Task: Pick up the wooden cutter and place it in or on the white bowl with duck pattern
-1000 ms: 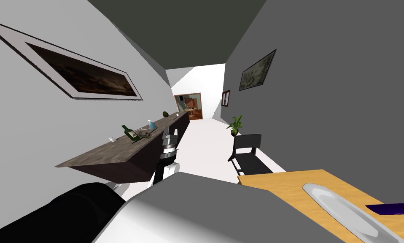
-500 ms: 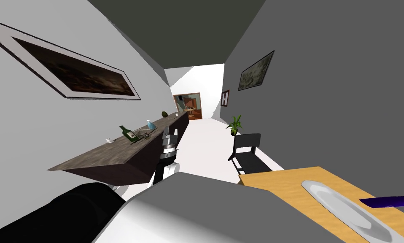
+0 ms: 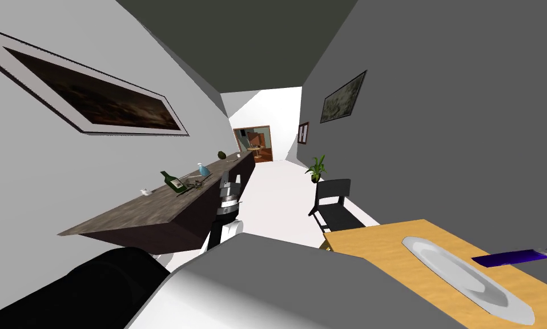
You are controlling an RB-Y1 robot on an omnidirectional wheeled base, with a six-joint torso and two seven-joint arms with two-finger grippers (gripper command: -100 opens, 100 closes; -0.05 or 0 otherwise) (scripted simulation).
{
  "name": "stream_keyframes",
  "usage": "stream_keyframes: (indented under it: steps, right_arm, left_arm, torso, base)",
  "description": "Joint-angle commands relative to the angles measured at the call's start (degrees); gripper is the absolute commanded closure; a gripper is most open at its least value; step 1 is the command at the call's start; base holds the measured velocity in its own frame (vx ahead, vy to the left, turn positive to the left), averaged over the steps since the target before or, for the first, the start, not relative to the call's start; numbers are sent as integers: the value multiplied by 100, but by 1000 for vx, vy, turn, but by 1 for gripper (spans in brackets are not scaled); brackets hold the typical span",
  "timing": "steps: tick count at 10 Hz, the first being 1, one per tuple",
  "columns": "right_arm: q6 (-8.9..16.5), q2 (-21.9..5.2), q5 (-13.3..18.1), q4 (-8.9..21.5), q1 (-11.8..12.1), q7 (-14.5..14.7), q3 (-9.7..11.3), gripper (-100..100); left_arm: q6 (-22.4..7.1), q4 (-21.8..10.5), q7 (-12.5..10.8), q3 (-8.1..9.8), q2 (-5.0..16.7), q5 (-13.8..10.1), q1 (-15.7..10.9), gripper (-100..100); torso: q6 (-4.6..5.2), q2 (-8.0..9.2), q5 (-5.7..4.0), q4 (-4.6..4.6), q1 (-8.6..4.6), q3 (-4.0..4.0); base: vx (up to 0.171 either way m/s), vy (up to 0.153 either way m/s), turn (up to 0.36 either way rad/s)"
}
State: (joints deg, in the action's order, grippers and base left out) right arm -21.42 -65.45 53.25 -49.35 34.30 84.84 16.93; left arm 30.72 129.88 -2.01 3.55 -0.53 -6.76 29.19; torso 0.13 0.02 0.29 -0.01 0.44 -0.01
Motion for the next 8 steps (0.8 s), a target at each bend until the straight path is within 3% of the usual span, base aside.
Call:
stream_keyframes:
  steps: [1, 3, 6, 8]
  right_arm:
    - [117, -286, -4, -286, 106, -198, 73, 100]
    - [63, -571, -76, -337, 29, -154, -82, 100]
    - [-120, -912, -252, -482, -165, -86, -308, 100]
    - [-175, -971, -297, -526, -215, -74, -351, 100]
  left_arm:
    - [0, 0, 0, 0, 0, 0, 0, 0]
    - [0, 0, 0, 0, 0, 0, 0, 0]
    - [0, 0, 0, -1, -1, 0, 0, 0]
    - [0, 0, 0, -1, -1, 0, -1, 0]
  torso:
    - [0, 0, 0, 0, 0, 0]
    - [-4, -1, 0, 2, 9, 1]
    - [0, 17, -3, 9, 40, 13]
    - [3, 22, 5, 12, 49, 17]
  base:
    - [-43, 63, -49]
    - [-61, 83, -90]
    - [-81, 154, -149]
    - [-86, 121, -114]
